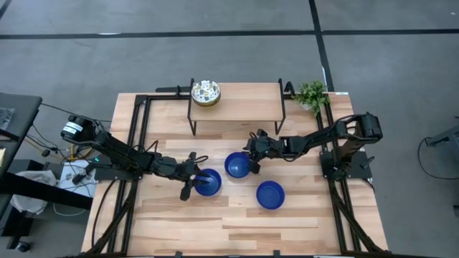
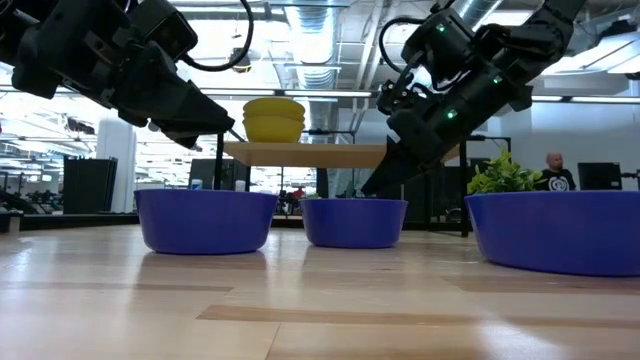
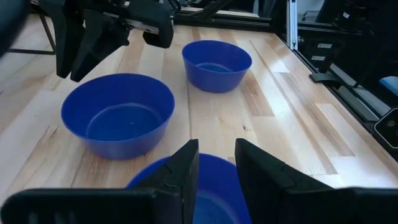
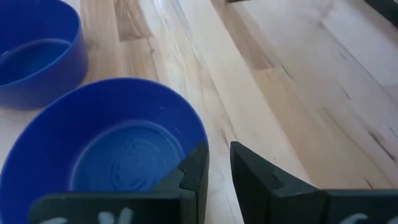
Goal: Pick & Place Mini bowls
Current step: Put the blue bowl on the shelf
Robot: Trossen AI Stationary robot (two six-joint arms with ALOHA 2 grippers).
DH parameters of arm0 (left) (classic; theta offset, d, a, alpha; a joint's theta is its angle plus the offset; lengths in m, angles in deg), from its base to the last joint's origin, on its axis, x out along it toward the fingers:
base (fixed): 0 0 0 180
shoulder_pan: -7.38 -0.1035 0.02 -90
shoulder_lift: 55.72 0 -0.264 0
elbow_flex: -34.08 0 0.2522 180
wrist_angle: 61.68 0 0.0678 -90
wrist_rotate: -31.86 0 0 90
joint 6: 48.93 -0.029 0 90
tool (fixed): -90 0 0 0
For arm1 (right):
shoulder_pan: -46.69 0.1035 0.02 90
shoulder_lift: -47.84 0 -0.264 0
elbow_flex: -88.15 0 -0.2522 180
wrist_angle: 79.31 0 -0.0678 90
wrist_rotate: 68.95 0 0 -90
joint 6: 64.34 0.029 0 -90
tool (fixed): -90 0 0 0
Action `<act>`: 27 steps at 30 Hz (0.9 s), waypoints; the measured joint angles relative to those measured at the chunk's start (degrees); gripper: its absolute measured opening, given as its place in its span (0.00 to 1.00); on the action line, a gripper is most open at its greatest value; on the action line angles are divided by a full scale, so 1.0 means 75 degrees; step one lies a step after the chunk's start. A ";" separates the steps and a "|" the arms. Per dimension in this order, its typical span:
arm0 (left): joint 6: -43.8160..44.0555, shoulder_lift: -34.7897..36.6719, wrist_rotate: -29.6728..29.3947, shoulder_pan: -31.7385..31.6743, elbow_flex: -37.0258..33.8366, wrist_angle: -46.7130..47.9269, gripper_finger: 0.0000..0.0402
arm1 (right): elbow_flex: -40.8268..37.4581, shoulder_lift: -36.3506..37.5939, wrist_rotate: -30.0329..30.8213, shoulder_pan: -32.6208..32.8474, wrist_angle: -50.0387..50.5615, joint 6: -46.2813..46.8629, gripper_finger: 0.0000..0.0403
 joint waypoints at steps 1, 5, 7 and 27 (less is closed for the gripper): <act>0.0000 0.0000 0.0000 0.0000 0.0000 0.0000 0.26 | 0.0000 0.0000 0.0000 0.0000 0.0014 0.0002 0.15; 0.0000 0.0000 0.0000 0.0000 0.0000 0.0000 0.26 | 0.0000 0.0000 -0.0033 0.0000 0.0020 0.0003 0.15; 0.0000 0.0000 0.0000 0.0000 -0.0002 0.0000 0.26 | 0.0000 0.0000 -0.0249 0.0000 0.0020 0.0003 0.15; 0.0000 0.0000 0.0003 0.0000 -0.0009 0.0009 0.26 | 0.0000 0.0000 -0.0784 -0.0154 0.0698 0.0009 0.15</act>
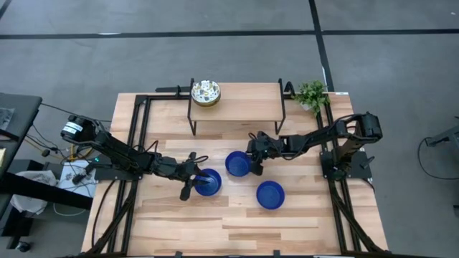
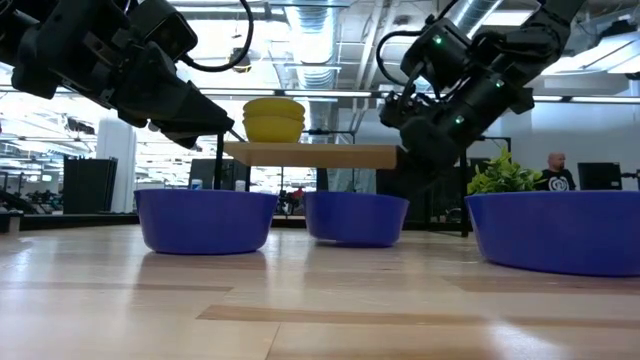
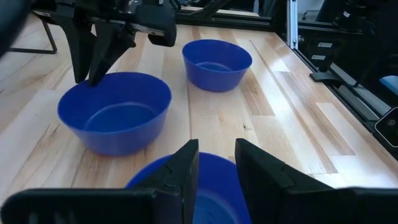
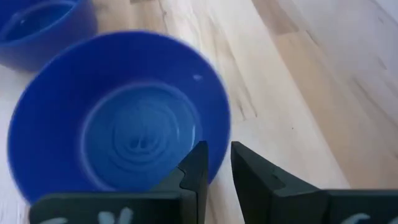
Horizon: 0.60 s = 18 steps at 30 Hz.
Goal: Pick & Place Mini bowls
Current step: Put the blue bowl on the shelf
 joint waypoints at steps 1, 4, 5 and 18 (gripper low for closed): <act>0.0000 0.0000 0.0000 0.0000 0.0000 0.0000 0.26 | 0.0000 0.0003 -0.0003 0.0005 0.0022 0.0000 0.15; 0.0000 0.0000 -0.0001 0.0000 0.0000 0.0000 0.26 | 0.0000 0.0005 -0.0022 0.0005 0.0016 0.0000 0.15; 0.0000 0.0000 0.0000 0.0000 0.0000 0.0001 0.26 | 0.0000 0.0006 -0.0043 0.0008 0.0016 0.0002 0.15; 0.0000 0.0000 0.0000 0.0000 -0.0003 0.0047 0.26 | 0.0000 0.0006 -0.1030 0.0009 0.0016 0.0006 0.15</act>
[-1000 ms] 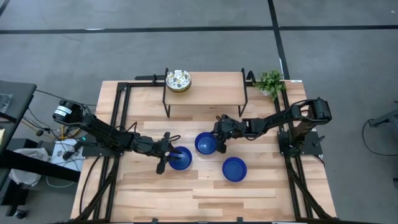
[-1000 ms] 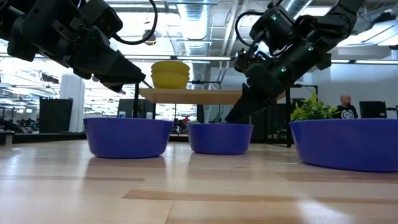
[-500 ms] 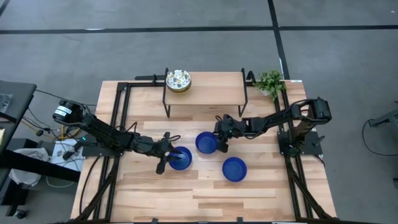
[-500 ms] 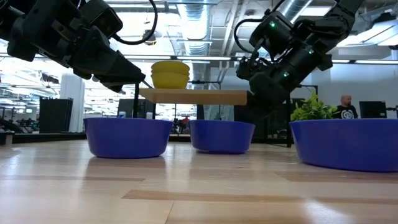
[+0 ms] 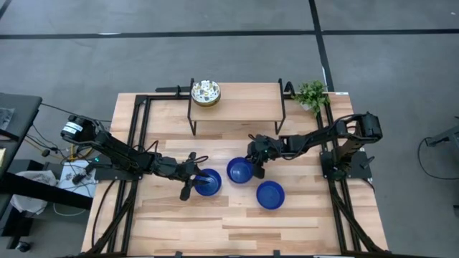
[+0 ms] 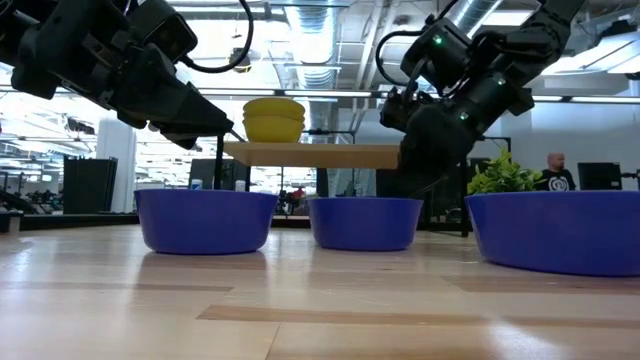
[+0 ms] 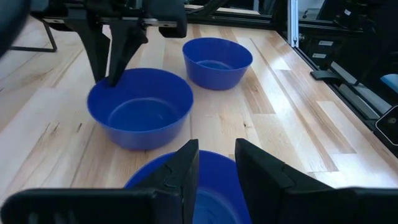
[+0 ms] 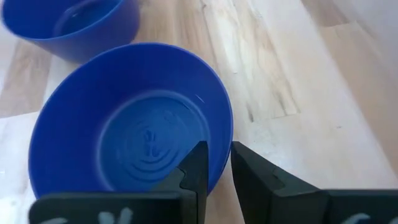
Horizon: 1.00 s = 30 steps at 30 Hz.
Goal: Pick & Place Mini bowls
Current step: Put the blue bowl on the shelf
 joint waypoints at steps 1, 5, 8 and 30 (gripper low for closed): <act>0.0000 0.0000 0.0000 0.0000 0.0000 0.0000 0.26 | 0.0000 0.0000 -0.0084 0.0003 0.0003 0.0002 0.15; 0.0000 0.0000 -0.0001 0.0000 0.0000 -0.0003 0.26 | 0.0000 0.0000 -0.0185 0.0011 0.0028 0.0002 0.15; 0.0000 0.0000 -0.0003 0.0000 0.0000 0.0000 0.26 | 0.0000 0.0003 -0.0187 0.0007 0.0145 0.0005 0.15; 0.0000 0.0000 0.0000 0.0000 0.0000 0.0003 0.26 | -0.0001 0.0003 -0.0185 -0.0005 0.0262 0.0332 0.14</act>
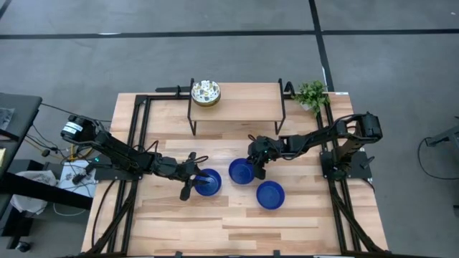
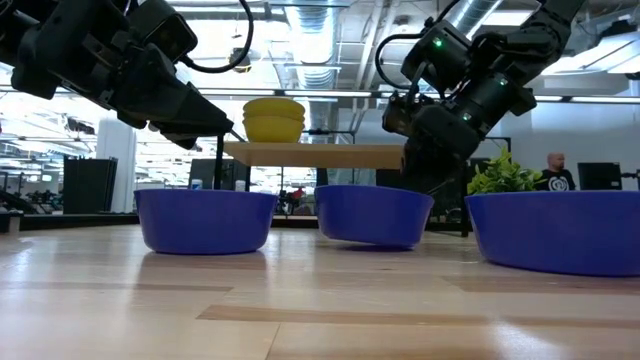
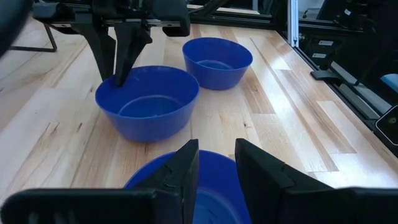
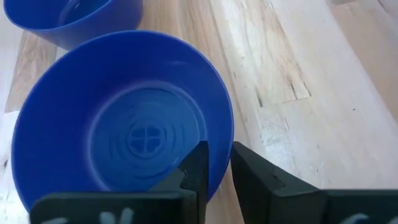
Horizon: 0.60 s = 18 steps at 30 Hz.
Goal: Pick & Place Mini bowls
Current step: Put the blue bowl on the shelf
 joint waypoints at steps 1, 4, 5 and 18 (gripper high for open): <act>0.0000 0.0000 0.0000 0.0000 0.0000 0.0000 0.26 | 0.0001 0.0000 0.0000 -0.0001 0.0000 0.0031 0.14; 0.0000 0.0000 0.0000 0.0000 0.0000 0.0000 0.26 | 0.0001 0.0000 0.0000 -0.0004 0.0002 0.0068 0.10; 0.0000 0.0000 -0.0003 0.0000 0.0000 0.0000 0.26 | 0.0001 0.0000 0.0000 -0.0004 0.0004 0.0067 0.08; -0.0026 0.0000 -0.0003 0.0000 0.0000 0.0000 0.26 | 0.0210 0.0011 0.0020 0.0004 0.0368 -0.0064 0.01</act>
